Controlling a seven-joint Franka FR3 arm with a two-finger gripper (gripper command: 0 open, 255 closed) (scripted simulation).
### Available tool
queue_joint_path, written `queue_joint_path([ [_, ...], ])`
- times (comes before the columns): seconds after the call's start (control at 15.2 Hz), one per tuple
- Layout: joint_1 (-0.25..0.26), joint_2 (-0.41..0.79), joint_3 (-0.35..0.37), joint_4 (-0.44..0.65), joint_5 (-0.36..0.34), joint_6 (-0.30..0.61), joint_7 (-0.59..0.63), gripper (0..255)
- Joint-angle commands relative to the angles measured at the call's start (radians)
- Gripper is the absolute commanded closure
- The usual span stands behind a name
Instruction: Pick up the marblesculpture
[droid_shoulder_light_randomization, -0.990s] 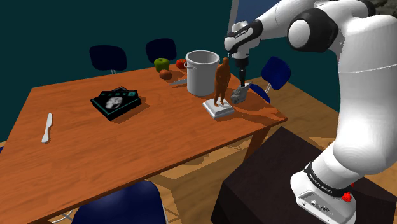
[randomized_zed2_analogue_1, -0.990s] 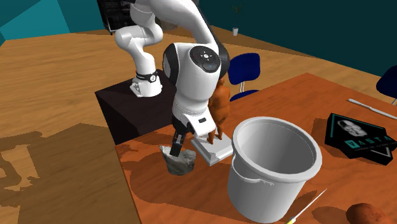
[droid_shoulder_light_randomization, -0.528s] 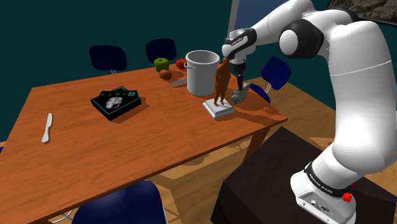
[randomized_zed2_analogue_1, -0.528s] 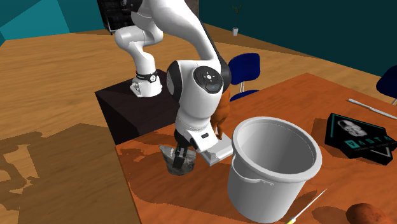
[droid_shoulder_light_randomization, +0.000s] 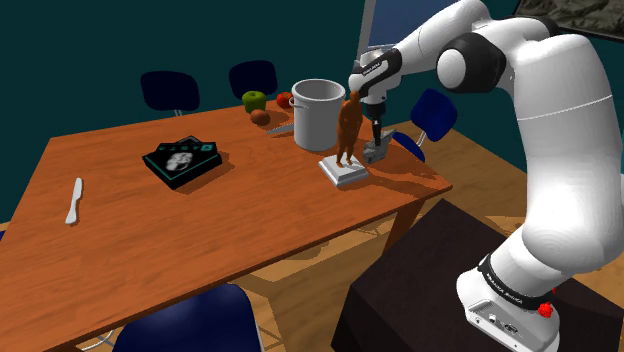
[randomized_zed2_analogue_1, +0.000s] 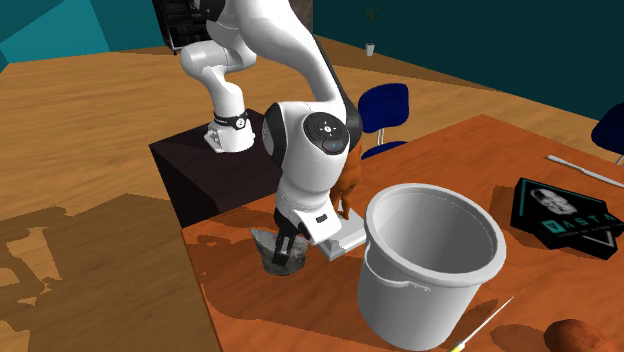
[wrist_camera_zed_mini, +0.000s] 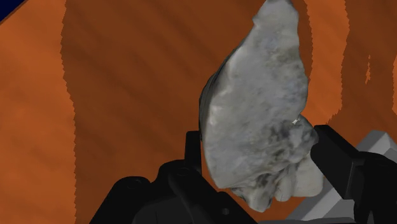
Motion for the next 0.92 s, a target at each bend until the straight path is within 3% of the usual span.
queue_joint_path([
  [0.0, 0.0, 0.001, 0.0, 0.0, 0.0, 0.001, 0.0, 255],
  [0.86, 0.007, -0.065, -0.01, 0.017, -0.012, -0.082, -0.004, 255],
])
